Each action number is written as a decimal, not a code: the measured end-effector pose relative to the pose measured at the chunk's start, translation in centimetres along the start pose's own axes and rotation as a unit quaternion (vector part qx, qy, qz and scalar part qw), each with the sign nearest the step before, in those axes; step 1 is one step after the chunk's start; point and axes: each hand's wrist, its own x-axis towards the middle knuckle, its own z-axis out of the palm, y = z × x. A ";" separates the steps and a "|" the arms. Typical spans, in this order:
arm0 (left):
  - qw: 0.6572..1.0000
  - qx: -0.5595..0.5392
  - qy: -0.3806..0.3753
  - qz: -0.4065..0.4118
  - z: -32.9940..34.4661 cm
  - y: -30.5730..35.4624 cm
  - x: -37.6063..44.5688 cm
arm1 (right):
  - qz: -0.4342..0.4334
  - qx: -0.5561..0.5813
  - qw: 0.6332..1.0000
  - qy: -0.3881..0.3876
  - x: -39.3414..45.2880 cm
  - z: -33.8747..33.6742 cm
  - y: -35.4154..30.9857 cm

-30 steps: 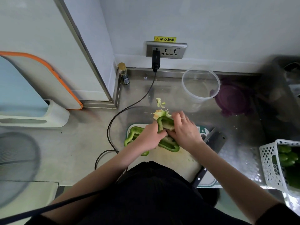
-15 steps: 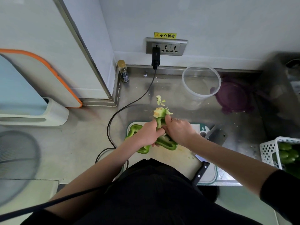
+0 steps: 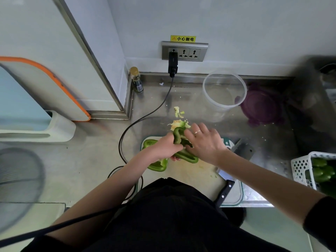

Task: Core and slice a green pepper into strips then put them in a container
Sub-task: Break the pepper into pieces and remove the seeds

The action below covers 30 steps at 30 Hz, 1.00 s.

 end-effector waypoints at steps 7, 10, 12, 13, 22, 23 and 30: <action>0.998 -0.061 -0.010 0.003 -0.3 0.8 -0.4 | -0.036 -0.017 0.997 0.061 1.3 0.6 0.8; 0.996 -0.082 -0.019 0.013 -0.6 0.9 -0.6 | -0.103 0.042 0.991 0.069 1.7 0.6 1.8; 0.993 -0.110 -0.031 0.003 -0.6 1.1 -0.7 | -0.140 0.079 0.984 0.081 1.9 0.6 2.3; 0.991 -0.127 -0.032 -0.004 -0.6 1.1 -0.7 | -0.158 0.084 0.980 0.084 2.0 0.5 2.4; 0.978 -0.194 0.060 -0.051 -2.9 -0.4 -0.4 | 0.183 0.218 0.958 -0.039 3.2 -0.1 5.1; 0.979 -0.190 0.061 -0.048 -3.0 -0.5 -0.4 | 0.224 0.242 0.940 -0.086 4.2 0.1 5.2; 0.985 -0.160 0.067 -0.024 -3.1 -1.4 -1.1 | 0.266 0.415 0.861 -0.128 8.3 1.2 3.7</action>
